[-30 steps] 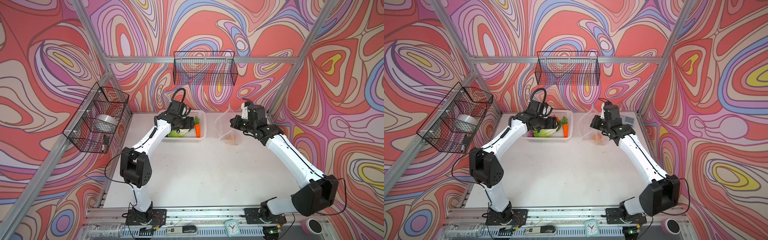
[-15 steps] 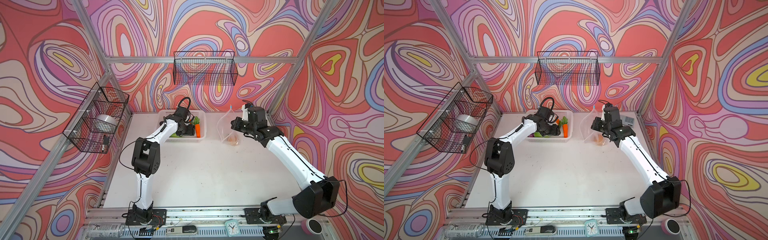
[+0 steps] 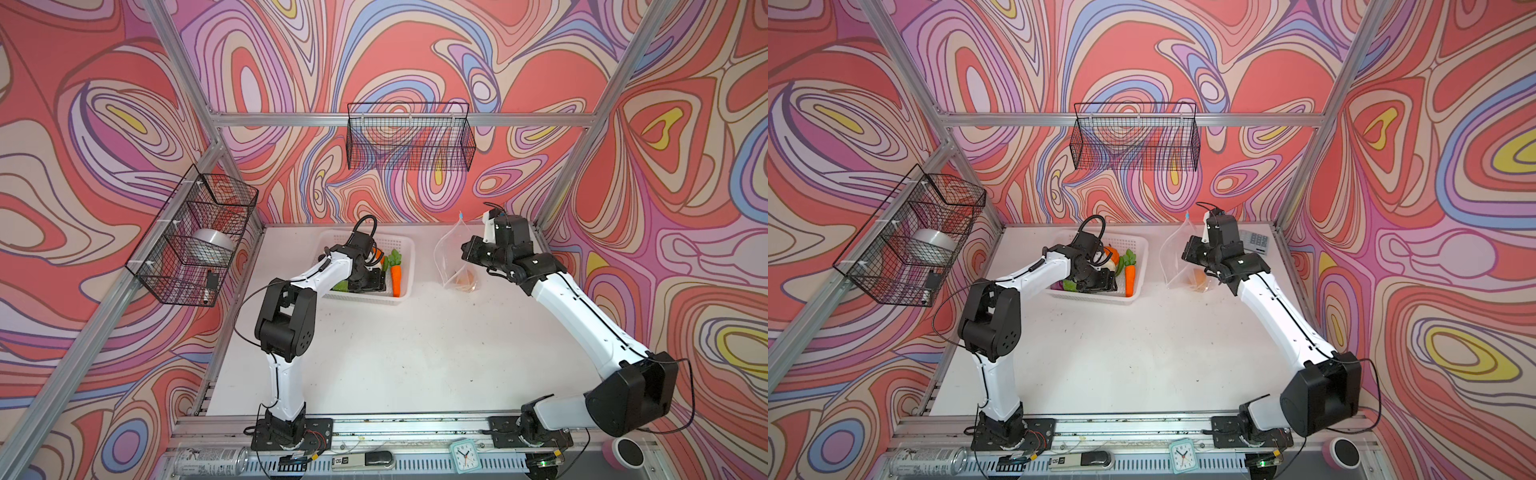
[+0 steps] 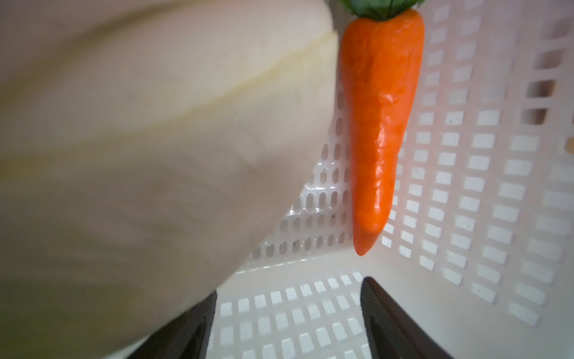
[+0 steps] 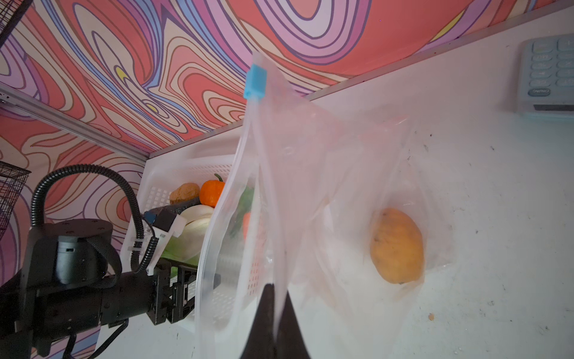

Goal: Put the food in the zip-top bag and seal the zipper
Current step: 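Release the potato in the bag and reach the left gripper into the basket, then grasp the orange carrot by its body with the left gripper and lift it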

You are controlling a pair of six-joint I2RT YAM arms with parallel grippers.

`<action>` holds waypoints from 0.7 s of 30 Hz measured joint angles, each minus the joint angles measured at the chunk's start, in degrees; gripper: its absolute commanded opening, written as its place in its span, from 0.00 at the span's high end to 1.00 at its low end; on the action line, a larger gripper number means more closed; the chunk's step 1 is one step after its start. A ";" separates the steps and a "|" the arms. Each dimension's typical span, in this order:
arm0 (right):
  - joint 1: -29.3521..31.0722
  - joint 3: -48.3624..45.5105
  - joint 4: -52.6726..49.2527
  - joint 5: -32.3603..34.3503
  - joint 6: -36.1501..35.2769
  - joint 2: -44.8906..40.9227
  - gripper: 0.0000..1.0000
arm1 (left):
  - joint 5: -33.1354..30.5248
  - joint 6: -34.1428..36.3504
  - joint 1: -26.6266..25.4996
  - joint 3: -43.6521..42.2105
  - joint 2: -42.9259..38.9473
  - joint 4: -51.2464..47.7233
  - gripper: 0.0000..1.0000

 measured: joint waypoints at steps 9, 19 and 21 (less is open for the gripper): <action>-0.11 0.02 0.17 -0.87 0.04 0.55 1.00 | 1.18 -5.07 -2.89 -5.27 -10.25 1.11 0.23; -0.13 -0.46 1.53 -1.53 0.72 0.63 1.00 | 1.92 -7.37 -3.76 8.37 -2.38 2.84 0.28; -0.13 -0.87 1.60 -1.53 0.87 0.59 1.00 | 0.94 -7.69 -4.42 10.67 0.74 2.89 0.28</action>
